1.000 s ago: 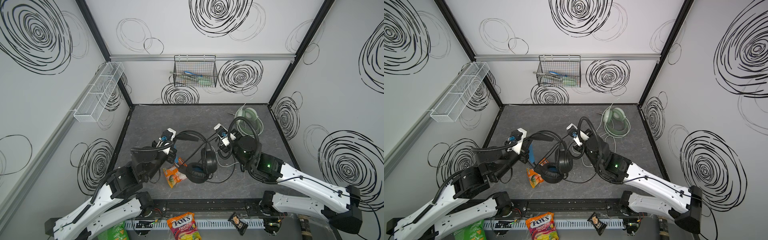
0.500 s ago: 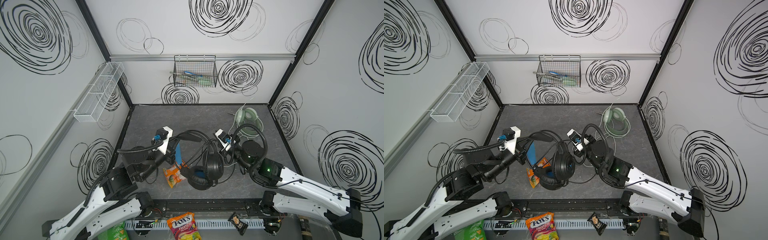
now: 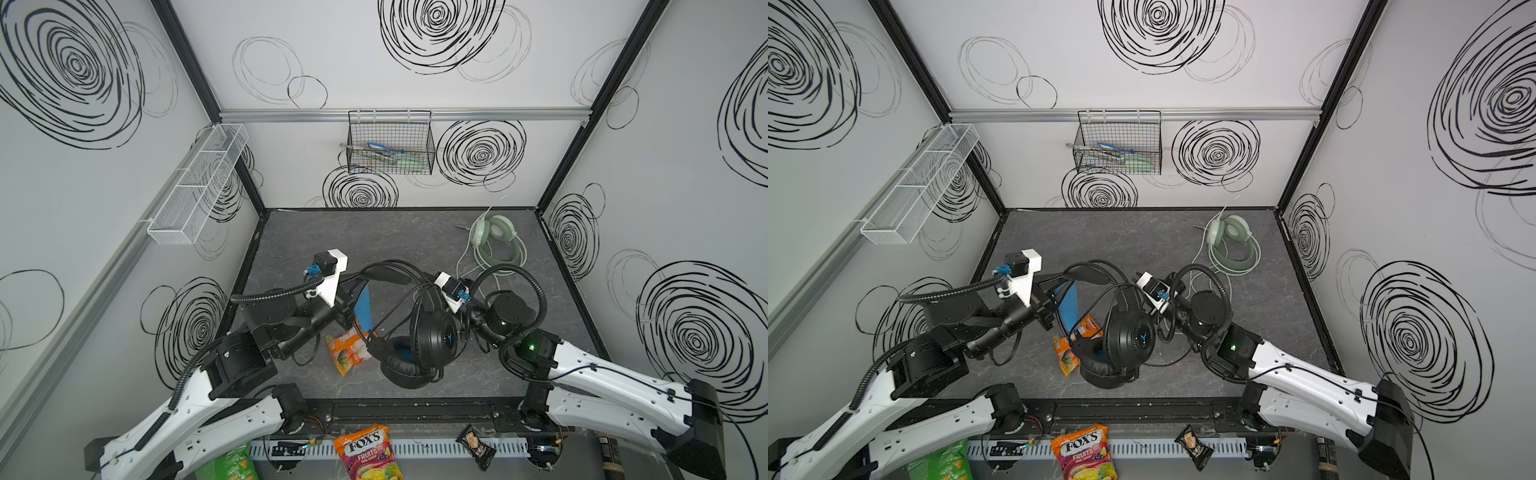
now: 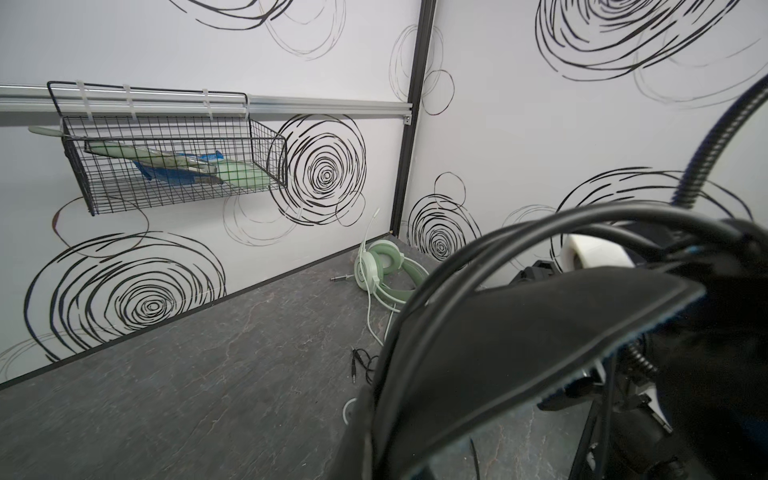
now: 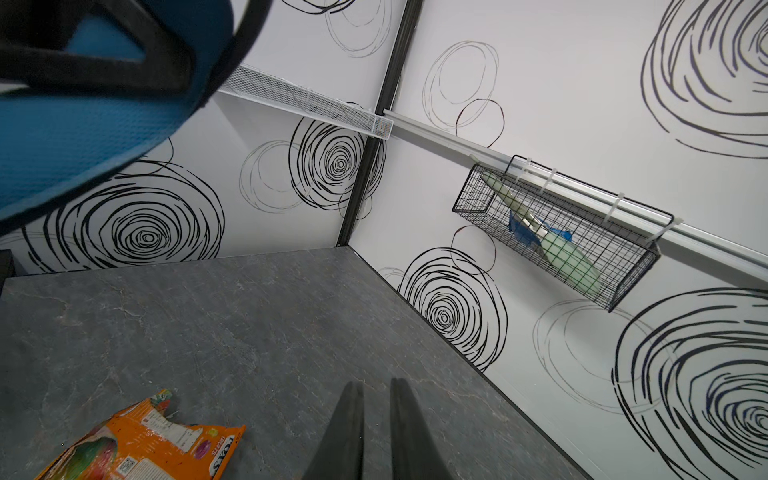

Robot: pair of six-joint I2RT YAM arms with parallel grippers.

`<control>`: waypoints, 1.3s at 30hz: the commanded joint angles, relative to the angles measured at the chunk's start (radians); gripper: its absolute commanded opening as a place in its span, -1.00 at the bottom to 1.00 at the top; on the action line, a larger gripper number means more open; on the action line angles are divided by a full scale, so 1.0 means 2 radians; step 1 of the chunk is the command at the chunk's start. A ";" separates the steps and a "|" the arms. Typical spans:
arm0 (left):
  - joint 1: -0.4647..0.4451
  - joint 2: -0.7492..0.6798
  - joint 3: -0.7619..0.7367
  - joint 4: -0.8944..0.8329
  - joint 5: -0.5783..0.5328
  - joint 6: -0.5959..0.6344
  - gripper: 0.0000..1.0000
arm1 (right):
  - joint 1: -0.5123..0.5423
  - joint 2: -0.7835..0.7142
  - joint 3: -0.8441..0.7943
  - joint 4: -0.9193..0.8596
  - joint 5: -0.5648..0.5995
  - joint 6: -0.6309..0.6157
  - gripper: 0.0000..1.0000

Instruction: Wrap the headphones

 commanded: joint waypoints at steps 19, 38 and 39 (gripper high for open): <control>-0.001 -0.007 0.045 0.091 0.126 -0.061 -1.00 | -0.039 -0.017 -0.024 0.037 -0.013 0.067 -0.97; 0.000 0.057 0.061 0.209 0.093 -0.102 -1.00 | -0.039 0.060 -0.043 0.127 -0.113 0.117 -0.68; -0.001 0.060 0.061 0.216 0.080 -0.106 -1.00 | -0.039 0.066 -0.044 0.134 -0.115 0.123 -0.68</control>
